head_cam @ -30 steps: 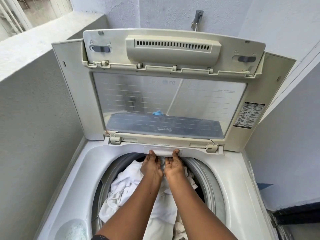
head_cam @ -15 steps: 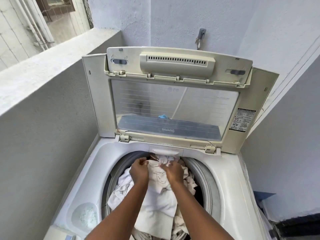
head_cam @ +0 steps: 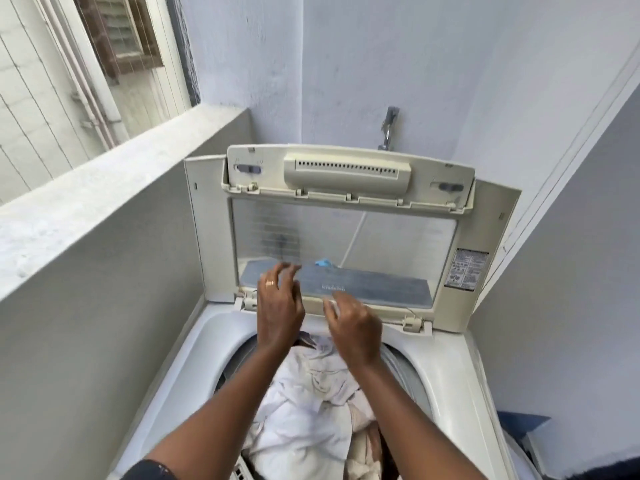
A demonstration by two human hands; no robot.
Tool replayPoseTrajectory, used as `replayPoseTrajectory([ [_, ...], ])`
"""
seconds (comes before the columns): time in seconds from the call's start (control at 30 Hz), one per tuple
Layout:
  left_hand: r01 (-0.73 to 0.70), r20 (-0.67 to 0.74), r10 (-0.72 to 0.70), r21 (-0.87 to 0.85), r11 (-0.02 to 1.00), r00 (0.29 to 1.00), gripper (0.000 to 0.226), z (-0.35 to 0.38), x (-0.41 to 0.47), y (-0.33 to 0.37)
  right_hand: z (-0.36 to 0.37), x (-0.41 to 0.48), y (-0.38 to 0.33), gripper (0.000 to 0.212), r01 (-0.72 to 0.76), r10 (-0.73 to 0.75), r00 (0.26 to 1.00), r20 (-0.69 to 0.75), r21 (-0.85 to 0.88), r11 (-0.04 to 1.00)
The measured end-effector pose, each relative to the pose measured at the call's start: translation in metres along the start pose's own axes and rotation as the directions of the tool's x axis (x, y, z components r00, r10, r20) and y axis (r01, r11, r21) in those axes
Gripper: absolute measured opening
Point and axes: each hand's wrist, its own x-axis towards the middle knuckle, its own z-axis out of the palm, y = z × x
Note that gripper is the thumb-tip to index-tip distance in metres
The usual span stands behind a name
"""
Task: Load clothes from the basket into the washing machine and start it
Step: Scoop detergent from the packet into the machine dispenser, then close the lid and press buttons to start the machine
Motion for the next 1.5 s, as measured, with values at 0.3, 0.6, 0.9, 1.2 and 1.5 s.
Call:
replayPoseTrajectory([
  [0.3, -0.247, -0.009, 0.252, 0.162, 0.955, 0.968, 0.043, -0.066, 0.158, 0.072, -0.089, 0.172, 0.004, 0.019, 0.091, -0.153, 0.913, -0.377, -0.177, 0.980],
  [0.6, -0.284, 0.389, 0.156, 0.300, 0.911, 0.908, 0.043, -0.066, 0.192, 0.095, -0.094, 0.222, 0.001, 0.042, -0.077, 0.112, 0.975, 0.191, -0.181, 0.981],
  [0.9, -0.316, 0.573, 0.111, 0.273, 0.908, 0.812, 0.042, -0.122, 0.168, 0.120, -0.155, 0.197, -0.023, 0.036, -0.043, 0.104, 0.868, 0.485, -0.135, 0.990],
  [1.2, -0.200, 0.826, -0.063, 0.208, 0.957, 0.560, 0.038, -0.194, 0.064, 0.133, -0.220, 0.099, -0.062, 0.019, -0.100, -0.033, 0.619, 0.785, 0.121, 0.988],
  [1.5, -0.255, 0.920, -0.180, 0.278, 0.926, 0.349, 0.028, -0.190, -0.094, 0.079, -0.190, -0.081, -0.073, 0.024, -0.137, 0.032, 0.478, 0.877, 0.038, 0.990],
])
